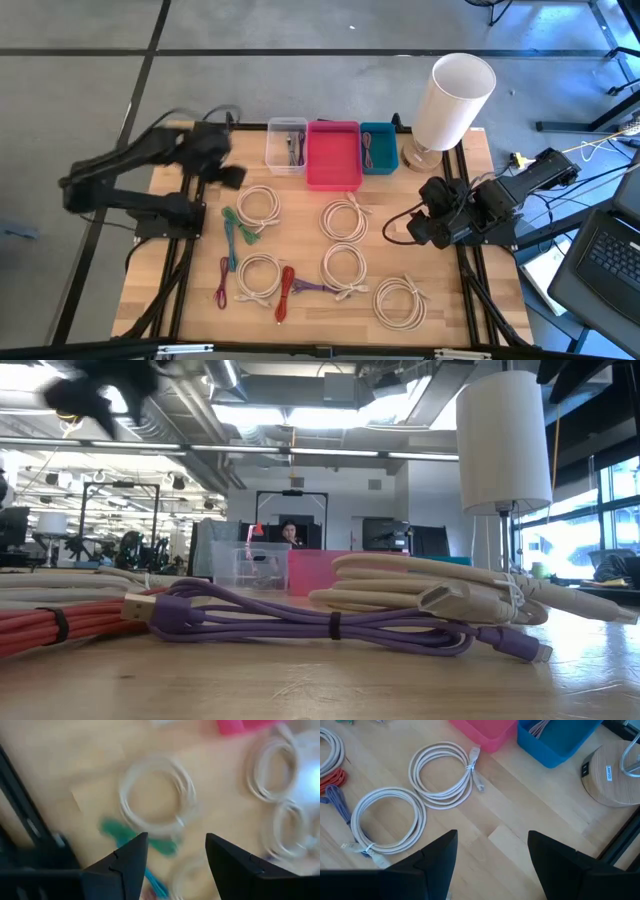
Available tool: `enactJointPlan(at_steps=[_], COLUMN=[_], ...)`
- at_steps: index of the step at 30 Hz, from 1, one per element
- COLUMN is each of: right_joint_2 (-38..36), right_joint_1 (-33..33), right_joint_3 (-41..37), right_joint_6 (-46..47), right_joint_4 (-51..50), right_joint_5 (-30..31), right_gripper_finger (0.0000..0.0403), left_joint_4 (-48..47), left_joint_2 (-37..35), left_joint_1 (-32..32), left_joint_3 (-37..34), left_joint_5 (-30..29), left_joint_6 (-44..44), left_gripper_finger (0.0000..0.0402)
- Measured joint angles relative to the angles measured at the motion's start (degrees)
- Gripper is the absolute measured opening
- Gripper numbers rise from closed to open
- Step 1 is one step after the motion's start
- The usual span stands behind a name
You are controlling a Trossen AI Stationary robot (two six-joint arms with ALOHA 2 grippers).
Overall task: Pick & Place USB Port
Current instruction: Put the light blue and black USB cable into the transparent bin
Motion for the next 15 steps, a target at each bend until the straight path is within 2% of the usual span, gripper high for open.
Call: enactJointPlan(at_steps=[4, 7, 11, 15], right_joint_2=[-0.01, -0.01, -0.01, -0.01], right_joint_1=[-0.02, -0.01, 0.00, 0.00], right_joint_3=[0.00, 0.00, 0.00, 0.00], right_joint_6=[0.00, 0.00, 0.00, -0.02], right_joint_4=[0.01, 0.16, 0.23, 0.50], right_joint_5=[0.15, 0.15, -0.04, -0.27], right_gripper_finger=[0.0245, 0.0245, 0.0245, 0.0245], left_joint_4=[-0.04, 0.22, 6.99, 7.13], left_joint_2=[-9.37, -12.69, -12.77, -6.64], left_joint_1=[-16.59, -27.58, -38.54, -45.44], left_joint_3=[-8.65, -15.71, -24.49, -23.07], left_joint_5=[-3.36, -4.36, -4.55, -8.40], left_joint_6=[-23.48, -38.80, -52.20, -60.05], left_gripper_finger=[0.0191, 0.0191, 0.0191, 0.0191])
